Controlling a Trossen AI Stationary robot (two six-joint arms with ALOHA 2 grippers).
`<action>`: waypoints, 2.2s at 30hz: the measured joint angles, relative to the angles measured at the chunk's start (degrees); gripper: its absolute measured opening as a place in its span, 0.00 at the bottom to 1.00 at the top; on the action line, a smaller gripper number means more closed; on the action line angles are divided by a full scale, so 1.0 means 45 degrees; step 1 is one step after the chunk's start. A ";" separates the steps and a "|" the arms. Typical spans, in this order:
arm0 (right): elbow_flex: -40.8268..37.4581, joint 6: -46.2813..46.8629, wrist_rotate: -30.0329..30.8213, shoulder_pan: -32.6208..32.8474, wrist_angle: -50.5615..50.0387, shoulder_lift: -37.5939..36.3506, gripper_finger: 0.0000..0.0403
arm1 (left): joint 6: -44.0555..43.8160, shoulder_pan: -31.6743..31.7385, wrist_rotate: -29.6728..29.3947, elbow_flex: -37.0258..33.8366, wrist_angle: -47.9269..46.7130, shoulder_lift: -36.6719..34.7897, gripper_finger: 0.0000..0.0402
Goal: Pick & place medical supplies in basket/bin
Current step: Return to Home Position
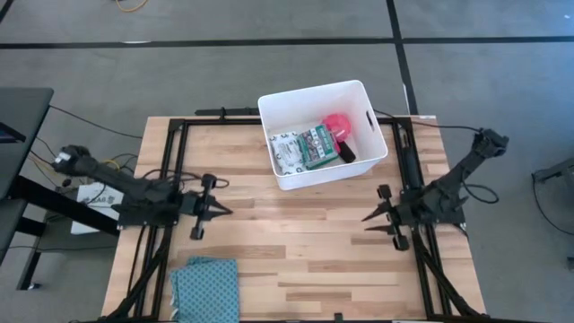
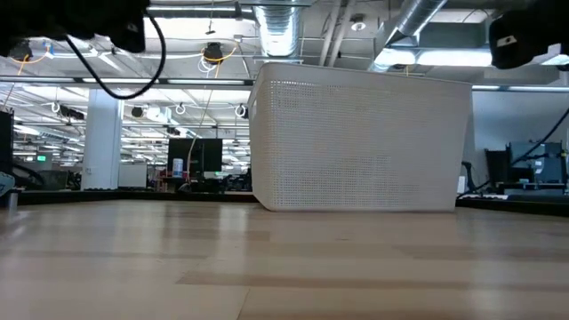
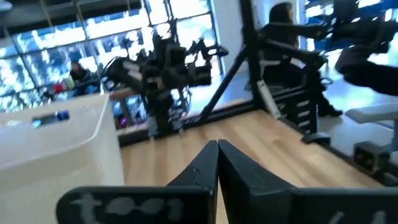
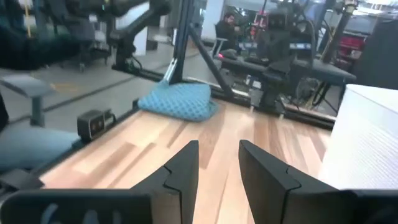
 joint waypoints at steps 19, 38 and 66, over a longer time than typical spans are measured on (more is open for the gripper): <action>-0.1564 0.0227 -0.1747 -0.2430 -0.1717 -0.3600 0.27 | 0.0414 0.2967 0.3163 -0.0005 -0.2088 -0.1013 0.00; -0.1839 0.2942 -0.1375 -0.2445 -0.1599 -0.4843 0.27 | 0.0720 0.2997 0.4329 0.0000 -0.5535 -0.5302 0.00; -0.1855 0.3780 -0.1408 -0.2445 -0.1627 -0.4830 0.27 | -0.0321 0.2992 0.3830 -0.2395 -0.3303 -0.7566 0.00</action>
